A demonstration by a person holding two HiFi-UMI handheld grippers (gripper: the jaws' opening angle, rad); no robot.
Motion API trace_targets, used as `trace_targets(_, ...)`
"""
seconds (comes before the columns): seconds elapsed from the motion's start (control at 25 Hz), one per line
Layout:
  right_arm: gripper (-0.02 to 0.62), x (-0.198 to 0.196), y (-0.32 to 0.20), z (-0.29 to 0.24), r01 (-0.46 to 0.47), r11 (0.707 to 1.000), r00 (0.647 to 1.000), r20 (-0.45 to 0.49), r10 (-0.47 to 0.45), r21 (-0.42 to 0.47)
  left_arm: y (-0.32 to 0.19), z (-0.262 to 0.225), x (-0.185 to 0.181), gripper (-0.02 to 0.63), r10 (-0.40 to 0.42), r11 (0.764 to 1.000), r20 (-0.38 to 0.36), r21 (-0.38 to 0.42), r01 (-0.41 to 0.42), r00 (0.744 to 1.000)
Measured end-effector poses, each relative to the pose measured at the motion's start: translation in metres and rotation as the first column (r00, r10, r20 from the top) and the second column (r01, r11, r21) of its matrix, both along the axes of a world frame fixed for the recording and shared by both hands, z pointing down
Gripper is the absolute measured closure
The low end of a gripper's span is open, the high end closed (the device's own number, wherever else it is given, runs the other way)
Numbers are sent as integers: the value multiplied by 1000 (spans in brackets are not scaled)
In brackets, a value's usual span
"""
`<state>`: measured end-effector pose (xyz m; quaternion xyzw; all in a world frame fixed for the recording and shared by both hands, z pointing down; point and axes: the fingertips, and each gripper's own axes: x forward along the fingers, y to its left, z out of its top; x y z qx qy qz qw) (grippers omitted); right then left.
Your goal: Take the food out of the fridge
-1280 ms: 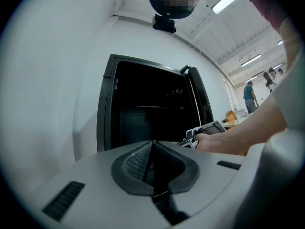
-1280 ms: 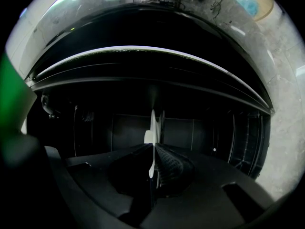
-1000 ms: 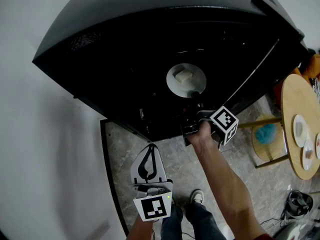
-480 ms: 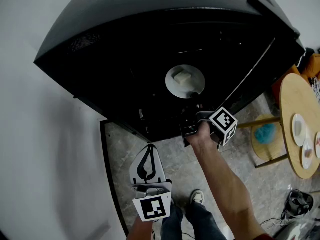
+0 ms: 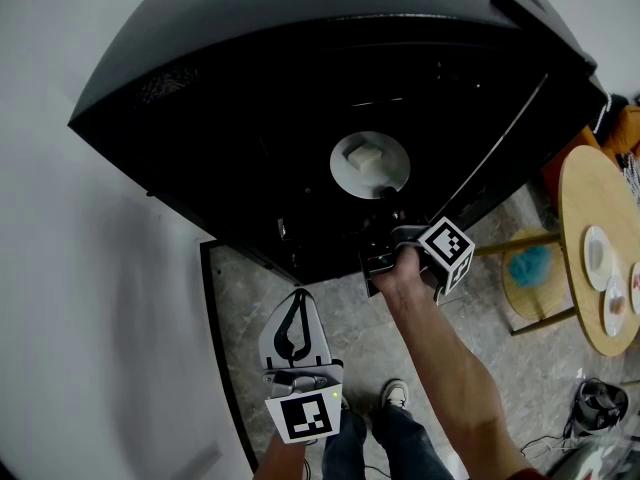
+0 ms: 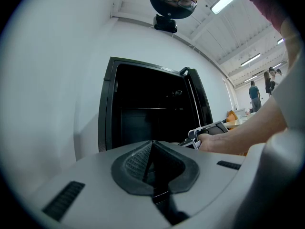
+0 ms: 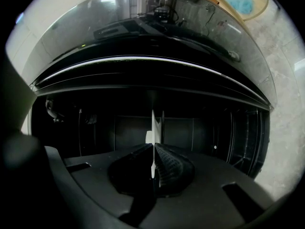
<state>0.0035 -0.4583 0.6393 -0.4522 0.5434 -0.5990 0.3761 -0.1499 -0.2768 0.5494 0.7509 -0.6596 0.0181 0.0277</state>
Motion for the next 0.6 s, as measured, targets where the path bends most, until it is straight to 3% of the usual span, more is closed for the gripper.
trace_targets(0.6, 566, -1, 10, -10, 19, 999, 1000, -6, -19, 32, -1, -3, 3, 592, 6, 1000, -3, 8, -6, 1000)
